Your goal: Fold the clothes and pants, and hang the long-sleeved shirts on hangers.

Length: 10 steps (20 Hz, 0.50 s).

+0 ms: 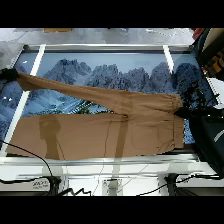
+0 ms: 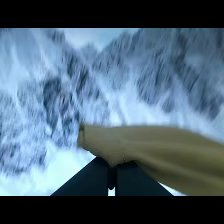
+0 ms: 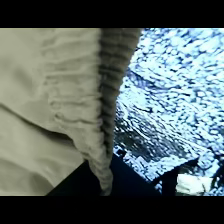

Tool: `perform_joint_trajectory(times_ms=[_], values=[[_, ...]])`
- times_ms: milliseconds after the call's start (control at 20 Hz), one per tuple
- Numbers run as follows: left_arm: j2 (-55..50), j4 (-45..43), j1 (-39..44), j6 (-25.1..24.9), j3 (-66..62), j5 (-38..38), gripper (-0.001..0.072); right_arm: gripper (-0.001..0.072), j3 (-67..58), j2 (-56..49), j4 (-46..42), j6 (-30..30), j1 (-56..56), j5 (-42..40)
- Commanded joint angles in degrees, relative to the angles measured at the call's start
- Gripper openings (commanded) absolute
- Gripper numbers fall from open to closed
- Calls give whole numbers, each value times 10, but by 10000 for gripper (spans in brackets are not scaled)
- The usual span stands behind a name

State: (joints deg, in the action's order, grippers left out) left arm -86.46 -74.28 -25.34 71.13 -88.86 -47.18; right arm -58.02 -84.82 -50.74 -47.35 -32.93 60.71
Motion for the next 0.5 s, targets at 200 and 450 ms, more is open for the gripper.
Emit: perform_joint_trajectory(times_ms=[200,450], values=[[-145,-194,-5,-47,11,-231,21,24,-9,9,-33,-32,1,14],[-159,-254,-4,-45,9,-170,21,24,-9,9,-33,-32,1,14]])
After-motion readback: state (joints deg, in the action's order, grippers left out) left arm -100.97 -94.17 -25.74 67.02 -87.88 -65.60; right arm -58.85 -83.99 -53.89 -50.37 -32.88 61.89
